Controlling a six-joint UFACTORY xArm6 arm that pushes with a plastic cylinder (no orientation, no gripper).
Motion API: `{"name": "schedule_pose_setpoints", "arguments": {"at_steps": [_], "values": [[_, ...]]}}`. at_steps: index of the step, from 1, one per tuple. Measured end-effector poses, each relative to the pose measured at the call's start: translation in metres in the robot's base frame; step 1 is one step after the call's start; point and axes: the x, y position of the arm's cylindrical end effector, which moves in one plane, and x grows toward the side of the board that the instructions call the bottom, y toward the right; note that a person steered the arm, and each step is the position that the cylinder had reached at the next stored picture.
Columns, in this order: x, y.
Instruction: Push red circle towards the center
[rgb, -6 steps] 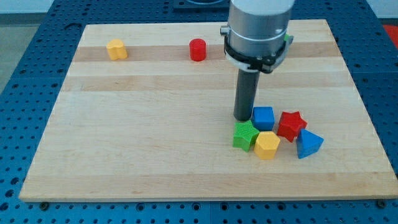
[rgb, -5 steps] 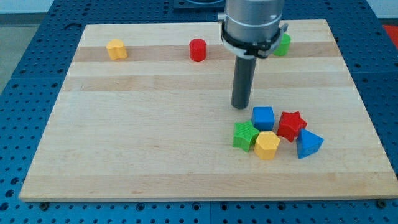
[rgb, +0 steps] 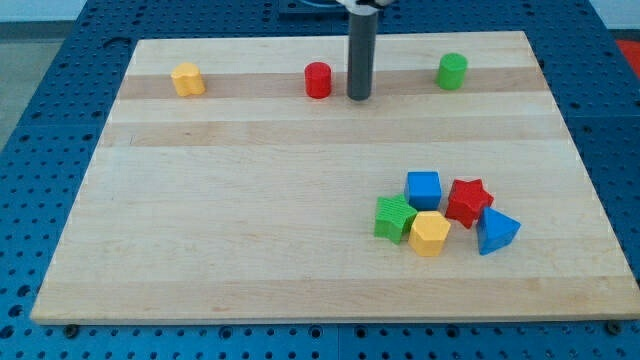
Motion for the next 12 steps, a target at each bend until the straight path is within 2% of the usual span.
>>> {"name": "schedule_pose_setpoints", "arguments": {"at_steps": [4,7,9,10,12], "values": [[-0.051,-0.111],[-0.017,-0.196],[0.057,-0.189],[0.073,-0.152],[0.063,-0.140]]}}
